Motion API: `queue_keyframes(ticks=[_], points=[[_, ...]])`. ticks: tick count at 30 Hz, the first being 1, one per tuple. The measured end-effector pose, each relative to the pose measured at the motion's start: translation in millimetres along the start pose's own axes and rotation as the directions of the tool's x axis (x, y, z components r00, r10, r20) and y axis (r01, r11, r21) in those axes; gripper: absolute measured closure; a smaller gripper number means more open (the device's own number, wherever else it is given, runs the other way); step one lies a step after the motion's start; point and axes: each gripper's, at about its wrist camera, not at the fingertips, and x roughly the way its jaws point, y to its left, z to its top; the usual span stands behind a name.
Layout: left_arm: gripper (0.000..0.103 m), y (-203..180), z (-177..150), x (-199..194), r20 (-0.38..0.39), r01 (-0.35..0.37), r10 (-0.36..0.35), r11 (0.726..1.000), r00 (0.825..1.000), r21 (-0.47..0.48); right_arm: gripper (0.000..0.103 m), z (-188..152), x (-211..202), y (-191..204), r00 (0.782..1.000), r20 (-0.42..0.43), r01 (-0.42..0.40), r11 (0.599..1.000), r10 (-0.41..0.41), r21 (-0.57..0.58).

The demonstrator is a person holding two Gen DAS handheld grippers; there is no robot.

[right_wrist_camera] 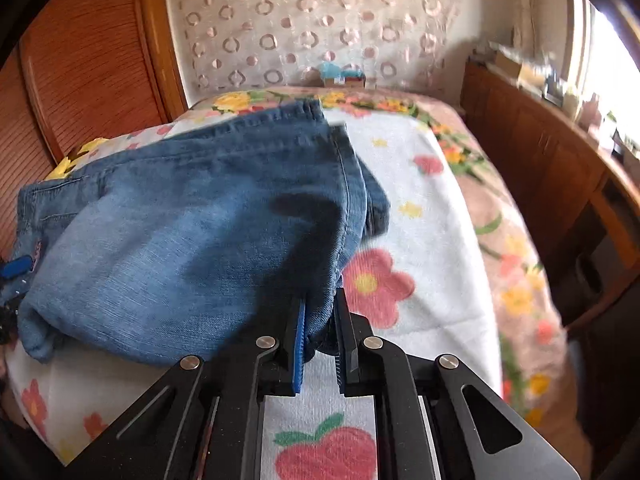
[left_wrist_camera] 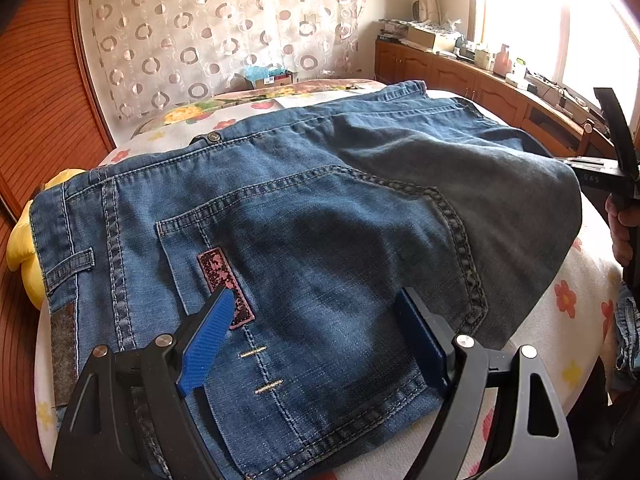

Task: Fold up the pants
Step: 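Close the right gripper on the jeans leg cuffs, then lift the cuffs with the right gripper and fold them over the jeans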

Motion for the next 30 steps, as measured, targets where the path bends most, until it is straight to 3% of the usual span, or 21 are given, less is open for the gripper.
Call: queue_keyframes(ticks=[6, 12, 18, 24, 26, 29, 30], points=[[0.02, 9.6, 4.1, -21.9, 0.038, 0.022, -0.02, 0.999, 0.999, -0.047, 0.092, 22.2, -28.3, 14.2, 0.996, 0.077, -0.042, 0.999, 0.045, -0.032], [0.02, 26.6, 7.6, -53.4, 0.105, 0.003, 0.003, 0.998, 0.994, -0.063, 0.092, 57.4, -53.9, 70.4, 0.979, 0.157, -0.105, 0.982, 0.13, -0.159], [0.02, 56.0, 5.5, -82.7, 0.158, -0.034, 0.05, 0.994, 0.986, -0.105, 0.092, 79.9, -72.7, 153.3, 0.939, 0.185, -0.226, 0.926, 0.289, -0.303], [0.02, 88.5, -1.6, -103.8, 0.183, -0.077, 0.106, 0.984, 0.977, -0.158, 0.092, 77.5, -84.2, 223.8, 0.88, 0.117, -0.387, 0.836, 0.461, -0.39], [0.02, 95.4, -4.4, -108.9, 0.195, -0.081, 0.113, 0.982, 0.974, -0.168, 0.082, 74.6, -84.2, 230.3, 0.87, 0.099, -0.412, 0.821, 0.484, -0.395], [0.02, 100.9, -6.3, -114.6, 0.206, -0.086, 0.123, 0.98, 0.971, -0.178, 0.065, 71.1, -83.2, 223.1, 0.878, 0.113, -0.389, 0.832, 0.464, -0.396], [0.02, 101.7, -6.3, -115.7, 0.211, -0.088, 0.126, 0.98, 0.969, -0.18, 0.063, 72.8, -83.1, 215.4, 0.879, 0.115, -0.388, 0.836, 0.462, -0.389]])
